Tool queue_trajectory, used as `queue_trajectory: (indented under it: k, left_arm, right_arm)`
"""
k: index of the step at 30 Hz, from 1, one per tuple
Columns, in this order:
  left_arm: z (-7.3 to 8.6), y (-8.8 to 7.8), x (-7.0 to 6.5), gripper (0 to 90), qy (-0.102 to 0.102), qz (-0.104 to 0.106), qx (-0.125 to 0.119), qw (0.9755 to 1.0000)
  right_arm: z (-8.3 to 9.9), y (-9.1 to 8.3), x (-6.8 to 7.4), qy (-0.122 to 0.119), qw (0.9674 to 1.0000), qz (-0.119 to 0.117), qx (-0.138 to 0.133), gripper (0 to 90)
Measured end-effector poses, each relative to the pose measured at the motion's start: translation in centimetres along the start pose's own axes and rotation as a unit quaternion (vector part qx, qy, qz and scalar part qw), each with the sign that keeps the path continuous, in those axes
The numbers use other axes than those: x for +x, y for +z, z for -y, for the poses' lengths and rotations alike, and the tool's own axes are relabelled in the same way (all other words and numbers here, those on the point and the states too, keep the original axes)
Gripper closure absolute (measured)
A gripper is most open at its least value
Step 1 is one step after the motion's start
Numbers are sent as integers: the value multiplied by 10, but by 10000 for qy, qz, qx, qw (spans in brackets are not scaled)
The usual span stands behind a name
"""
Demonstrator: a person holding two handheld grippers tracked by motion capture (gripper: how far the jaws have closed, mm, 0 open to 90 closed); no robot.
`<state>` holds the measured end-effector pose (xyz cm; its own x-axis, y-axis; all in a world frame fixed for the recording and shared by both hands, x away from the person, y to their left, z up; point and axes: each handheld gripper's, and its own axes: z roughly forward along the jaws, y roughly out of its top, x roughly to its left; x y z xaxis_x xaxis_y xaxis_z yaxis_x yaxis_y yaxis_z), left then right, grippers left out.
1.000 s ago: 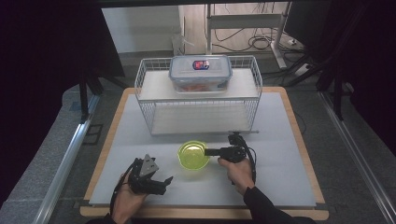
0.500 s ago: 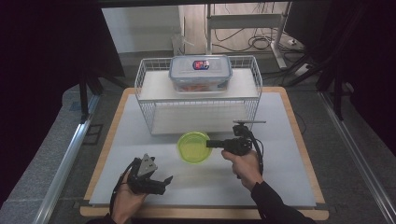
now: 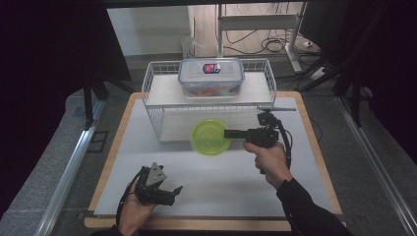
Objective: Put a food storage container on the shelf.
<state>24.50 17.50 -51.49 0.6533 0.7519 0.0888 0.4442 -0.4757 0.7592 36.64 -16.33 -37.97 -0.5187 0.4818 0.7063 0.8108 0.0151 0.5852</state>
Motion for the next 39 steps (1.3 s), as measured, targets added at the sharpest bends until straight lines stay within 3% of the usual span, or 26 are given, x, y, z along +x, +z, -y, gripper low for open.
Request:
queue_trajectory:
  k: [7, 17, 24, 39]
  left_arm:
    - [-1, -1, 0, 39, -38, 63, -122, 9999]
    - [-1, 2, -3, 35, -28, 113, -76, 9999]
    - [-1, 3, -4, 34, -7, 114, -63, 9999]
    - [-2, 5, -5, 34, 18, 150, -31, 9999]
  right_arm:
    - [-29, -17, 18, 57, 9998, -142, -89, 812]
    - [-64, -34, 37, 16, 9992, -220, -334, 811]
    - [-106, -44, 54, -81, 9981, 71, -605, 811]
    - [-161, -31, 44, 327, 9924, 575, -1033, 811]
